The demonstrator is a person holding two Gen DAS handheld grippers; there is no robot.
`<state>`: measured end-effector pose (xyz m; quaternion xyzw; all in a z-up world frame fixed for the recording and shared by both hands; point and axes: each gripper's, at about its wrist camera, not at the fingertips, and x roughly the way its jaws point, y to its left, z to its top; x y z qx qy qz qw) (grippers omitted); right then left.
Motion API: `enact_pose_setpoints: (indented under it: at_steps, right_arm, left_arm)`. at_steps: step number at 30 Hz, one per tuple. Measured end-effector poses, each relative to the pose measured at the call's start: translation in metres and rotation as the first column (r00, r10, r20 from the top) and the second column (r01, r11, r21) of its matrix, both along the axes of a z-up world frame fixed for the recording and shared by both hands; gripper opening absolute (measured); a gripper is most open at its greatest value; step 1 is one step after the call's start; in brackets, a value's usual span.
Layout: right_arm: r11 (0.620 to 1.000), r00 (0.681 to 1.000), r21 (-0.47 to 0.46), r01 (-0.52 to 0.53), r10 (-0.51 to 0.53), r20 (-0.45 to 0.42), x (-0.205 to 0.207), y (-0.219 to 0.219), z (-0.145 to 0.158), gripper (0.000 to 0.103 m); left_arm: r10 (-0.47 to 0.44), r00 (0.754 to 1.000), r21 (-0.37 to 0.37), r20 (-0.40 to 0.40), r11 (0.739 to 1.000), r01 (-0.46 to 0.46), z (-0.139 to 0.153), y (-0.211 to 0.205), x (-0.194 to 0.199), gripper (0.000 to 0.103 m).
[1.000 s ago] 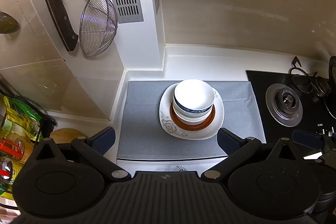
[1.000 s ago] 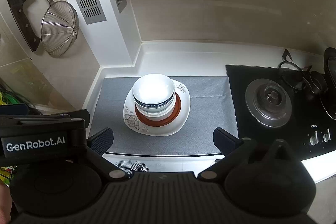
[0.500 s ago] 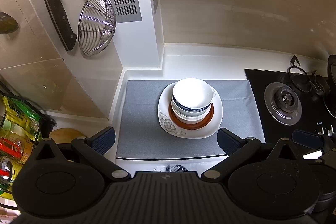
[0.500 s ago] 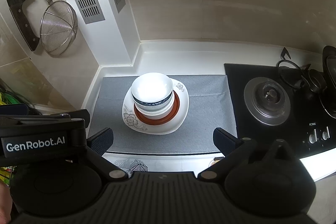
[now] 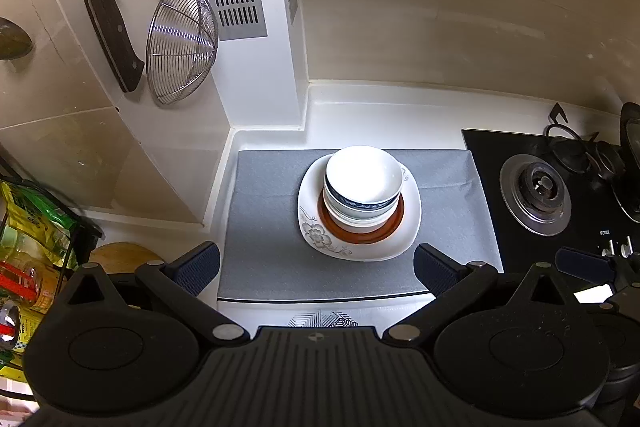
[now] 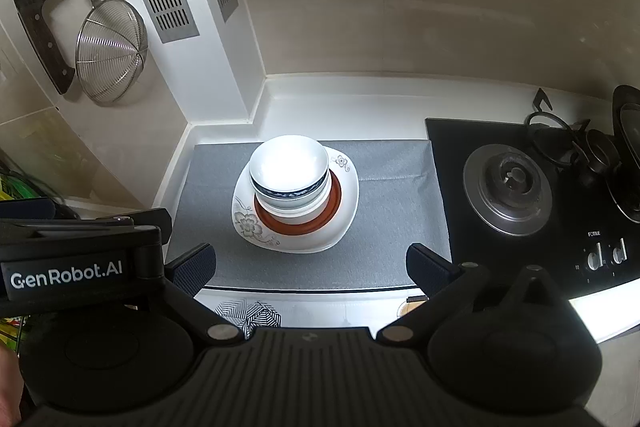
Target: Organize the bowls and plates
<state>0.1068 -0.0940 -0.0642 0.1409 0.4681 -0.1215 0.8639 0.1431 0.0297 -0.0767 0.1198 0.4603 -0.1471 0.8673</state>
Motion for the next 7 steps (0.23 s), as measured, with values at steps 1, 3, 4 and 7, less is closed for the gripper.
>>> enact_pose_setpoints:
  at_steps: [1, 3, 4, 7]
  right_arm:
    - [1.000, 1.000, -0.001, 0.000, 0.000, -0.001, -0.0001, 0.0001, 0.0000, 0.102]
    - [1.000, 1.000, -0.004, -0.001, 0.001, -0.001, -0.0001, 0.0008, -0.0001, 0.102]
    - [1.000, 1.000, -0.005, 0.000, 0.000, -0.002, -0.0001, 0.0018, -0.0002, 0.102]
    - [1.000, 1.000, -0.017, -0.008, 0.008, 0.000, 0.0007, 0.0056, -0.0010, 0.102]
  left_arm:
    - [-0.001, 1.000, -0.001, -0.001, 1.000, 0.001, -0.0002, 0.0005, 0.0003, 0.103]
    - [-0.001, 1.000, -0.003, -0.001, 1.000, 0.001, -0.0009, 0.0017, 0.0012, 0.103]
    - [-0.001, 1.000, -0.005, -0.001, 1.000, 0.001, -0.0014, 0.0028, 0.0014, 0.103]
    - [0.004, 1.000, -0.016, 0.003, 1.000, -0.004, -0.0032, 0.0080, 0.0011, 0.103]
